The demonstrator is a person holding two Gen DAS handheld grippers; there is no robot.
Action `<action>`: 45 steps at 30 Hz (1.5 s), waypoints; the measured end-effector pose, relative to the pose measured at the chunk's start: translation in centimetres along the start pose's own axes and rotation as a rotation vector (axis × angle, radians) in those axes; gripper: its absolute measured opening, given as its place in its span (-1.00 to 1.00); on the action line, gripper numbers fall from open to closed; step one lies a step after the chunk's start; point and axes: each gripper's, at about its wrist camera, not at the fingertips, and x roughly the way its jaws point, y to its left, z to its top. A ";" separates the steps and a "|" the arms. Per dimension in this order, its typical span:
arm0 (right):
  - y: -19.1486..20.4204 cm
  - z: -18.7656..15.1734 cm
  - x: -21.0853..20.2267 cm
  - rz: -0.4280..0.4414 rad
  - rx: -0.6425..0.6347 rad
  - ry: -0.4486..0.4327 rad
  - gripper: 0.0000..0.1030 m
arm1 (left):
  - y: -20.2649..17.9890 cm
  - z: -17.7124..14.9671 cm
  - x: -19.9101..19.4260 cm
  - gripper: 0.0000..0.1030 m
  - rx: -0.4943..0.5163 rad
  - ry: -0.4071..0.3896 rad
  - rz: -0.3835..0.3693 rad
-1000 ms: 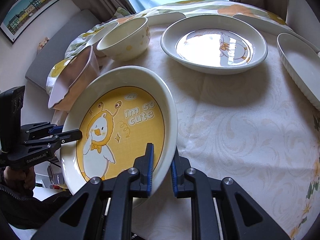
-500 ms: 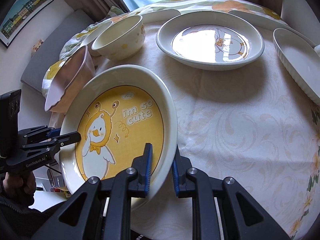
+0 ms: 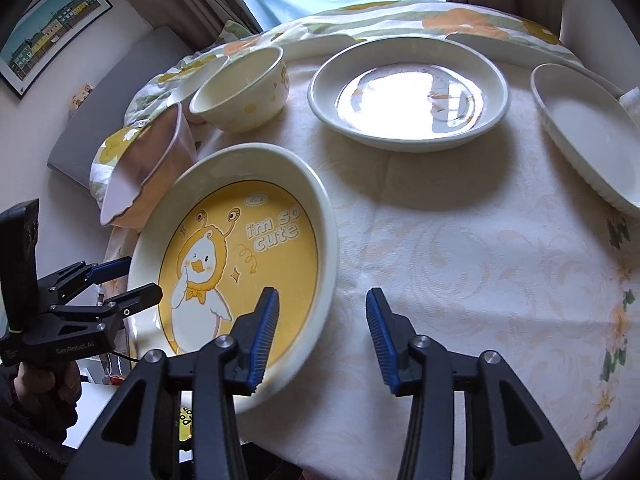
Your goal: Organize plates and bowls
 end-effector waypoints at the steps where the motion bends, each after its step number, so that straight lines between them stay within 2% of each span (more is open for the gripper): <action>1: -0.3 -0.3 -0.8 0.003 -0.003 -0.011 -0.20 | -0.2 -0.3 -0.6 0.38 -0.010 -0.008 0.007; 6: -2.5 -1.9 -6.9 -0.009 -0.023 -0.096 -0.20 | -3.3 -1.4 -4.6 0.38 -0.022 -0.089 0.002; 10: -4.6 -2.7 -12.5 -0.021 -0.016 -0.190 -0.18 | -7.8 -0.6 -9.0 0.38 0.006 -0.201 -0.031; 11: -5.2 -2.6 -13.9 -0.034 -0.014 -0.214 0.06 | -9.0 -0.1 -10.2 0.41 0.020 -0.238 -0.042; 12: -5.6 -2.6 -14.9 -0.047 -0.017 -0.230 0.36 | -10.1 0.4 -11.4 0.58 0.033 -0.273 -0.047; 13: -6.2 -2.5 -16.1 -0.057 -0.022 -0.246 0.96 | -11.3 1.1 -12.5 0.74 0.047 -0.311 -0.050; 14: -6.6 -2.5 -17.1 -0.058 -0.027 -0.270 0.99 | -12.5 2.0 -13.4 0.99 0.058 -0.347 -0.050; 16: -7.7 -2.5 -19.3 -0.057 -0.030 -0.334 0.99 | -14.9 3.7 -14.6 1.00 0.088 -0.408 -0.080; 20: -9.5 -2.4 -22.0 -0.075 -0.033 -0.416 0.99 | -19.4 8.1 -14.5 0.99 0.196 -0.427 -0.126; 23: -11.0 -1.2 -22.4 -0.082 0.031 -0.386 1.00 | -22.3 11.4 -13.5 0.99 0.286 -0.392 -0.177; 25: -12.2 -0.8 -22.5 -0.078 0.102 -0.403 1.00 | -23.9 13.7 -12.3 0.99 0.328 -0.364 -0.226; 27: -13.4 -0.4 -22.5 -0.102 0.174 -0.421 1.00 | -25.3 16.2 -10.8 0.99 0.369 -0.331 -0.255; 31: -16.5 1.0 -20.6 -0.127 0.319 -0.383 1.00 | -27.8 21.0 -6.7 0.99 0.446 -0.242 -0.347; 34: -18.8 1.8 -18.6 -0.111 0.426 -0.365 1.00 | -29.5 24.0 -2.8 0.99 0.521 -0.144 -0.363; 37: -20.8 2.3 -15.9 -0.111 0.538 -0.341 0.98 | -30.6 25.9 1.3 0.96 0.589 -0.082 -0.364; 41: -22.8 2.6 -12.3 -0.091 0.682 -0.310 0.61 | -31.3 27.5 7.2 0.53 0.632 0.039 -0.382; 42: -23.2 2.7 -11.5 -0.084 0.710 -0.307 0.56 | -31.4 27.8 8.5 0.45 0.640 0.069 -0.393; 43: -23.4 2.8 -10.7 -0.082 0.731 -0.307 0.43 | -31.4 27.8 9.6 0.40 0.647 0.090 -0.402; 45: -23.7 2.9 -9.6 -0.104 0.758 -0.297 0.28 | -31.4 28.0 11.4 0.17 0.662 0.125 -0.416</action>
